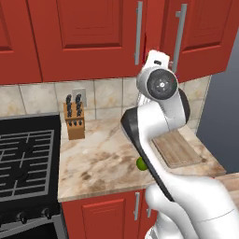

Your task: Open the cabinet. Place the bowl and condiment on the counter. Then place the lime and garlic on the cutting board.

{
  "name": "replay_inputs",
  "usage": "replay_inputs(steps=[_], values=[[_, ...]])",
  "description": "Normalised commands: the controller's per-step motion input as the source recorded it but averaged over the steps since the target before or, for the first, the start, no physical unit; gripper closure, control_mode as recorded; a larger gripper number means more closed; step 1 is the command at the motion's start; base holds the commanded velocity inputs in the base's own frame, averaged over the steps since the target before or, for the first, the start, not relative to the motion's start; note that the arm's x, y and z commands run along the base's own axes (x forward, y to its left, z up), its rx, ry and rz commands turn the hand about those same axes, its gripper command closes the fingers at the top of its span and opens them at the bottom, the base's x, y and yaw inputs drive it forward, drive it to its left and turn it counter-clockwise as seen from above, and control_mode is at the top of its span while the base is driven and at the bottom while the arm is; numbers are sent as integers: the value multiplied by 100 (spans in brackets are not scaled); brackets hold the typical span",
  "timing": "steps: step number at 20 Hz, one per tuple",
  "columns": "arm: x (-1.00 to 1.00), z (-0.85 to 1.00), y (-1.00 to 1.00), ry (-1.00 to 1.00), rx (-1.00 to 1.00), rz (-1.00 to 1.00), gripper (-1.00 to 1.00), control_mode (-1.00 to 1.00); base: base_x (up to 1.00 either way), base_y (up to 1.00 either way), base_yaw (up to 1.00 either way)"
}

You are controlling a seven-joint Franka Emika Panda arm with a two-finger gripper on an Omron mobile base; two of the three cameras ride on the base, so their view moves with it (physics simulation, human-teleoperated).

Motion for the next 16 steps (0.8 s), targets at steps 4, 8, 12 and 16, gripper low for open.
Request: replay_inputs(steps=[4, 8, 12, 16], values=[[75, 0, 0, 9, -28, -16, -100, -100, 0, 0, 0], [23, 0, -2, 1, -26, -16, -100, -100, 0, 0, 0], [15, 0, -28, 1, -13, -15, -100, -100, 0, 0, 0], [16, -4, -35, 0, -6, -17, -100, -100, 0, 0, 0]])
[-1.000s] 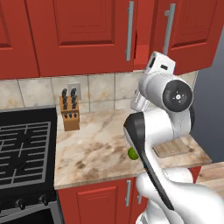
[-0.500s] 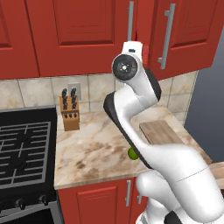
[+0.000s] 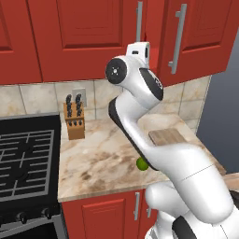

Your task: Open the cabinet. Place the bowl and condiment on the counter. Then place the lime and garlic on the cutting board.

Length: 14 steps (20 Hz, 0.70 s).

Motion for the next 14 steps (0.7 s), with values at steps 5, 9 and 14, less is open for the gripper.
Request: replay_inputs(steps=[5, 9, 14], values=[[45, -22, -9, 1, -4, -13, -100, -100, 0, 0, 0], [21, -6, -19, 0, 0, -1, -100, -100, 0, 0, 0], [40, -4, -16, 0, 0, 0, -100, -100, 0, 0, 0]])
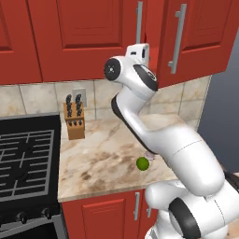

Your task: Open the cabinet. Place the bowl and condiment on the counter. Then place the lime and garlic on the cutting board.

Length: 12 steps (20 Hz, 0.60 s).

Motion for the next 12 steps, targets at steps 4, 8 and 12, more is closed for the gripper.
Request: replay_inputs(steps=[4, 8, 12], values=[[37, -1, -21, 0, 0, 0, -100, -100, 0, 0, 0], [27, -1, -27, 0, 0, 0, -100, -100, 0, 0, 0], [3, 0, -46, 0, 0, 0, -100, -100, 0, 0, 0]])
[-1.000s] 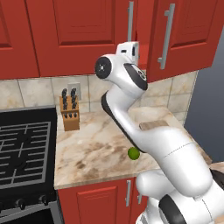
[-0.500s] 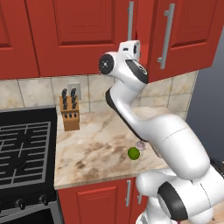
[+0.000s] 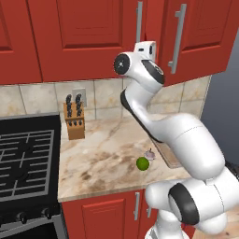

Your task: Open the cabinet. Place the bowl and condiment on the counter. Then place the lime and garlic on the cutting board.

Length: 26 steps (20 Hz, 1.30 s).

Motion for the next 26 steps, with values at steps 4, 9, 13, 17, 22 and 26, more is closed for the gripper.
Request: replay_inputs(steps=[4, 9, 13, 17, 22, 26], values=[[-33, 0, -98, 0, 0, -11, -100, -100, 0, 0, 0], [-83, 0, -91, -8, 0, -18, -100, -100, 0, 0, 0], [-100, 0, -77, -16, 0, -25, -100, -100, 0, 0, 0], [-90, 2, -86, -11, 0, -25, -100, -100, 0, 0, 0], [-74, 4, -88, -3, 0, -27, -100, -100, 0, 0, 0], [-27, 5, -83, 3, 0, -19, -100, -100, 0, 0, 0]])
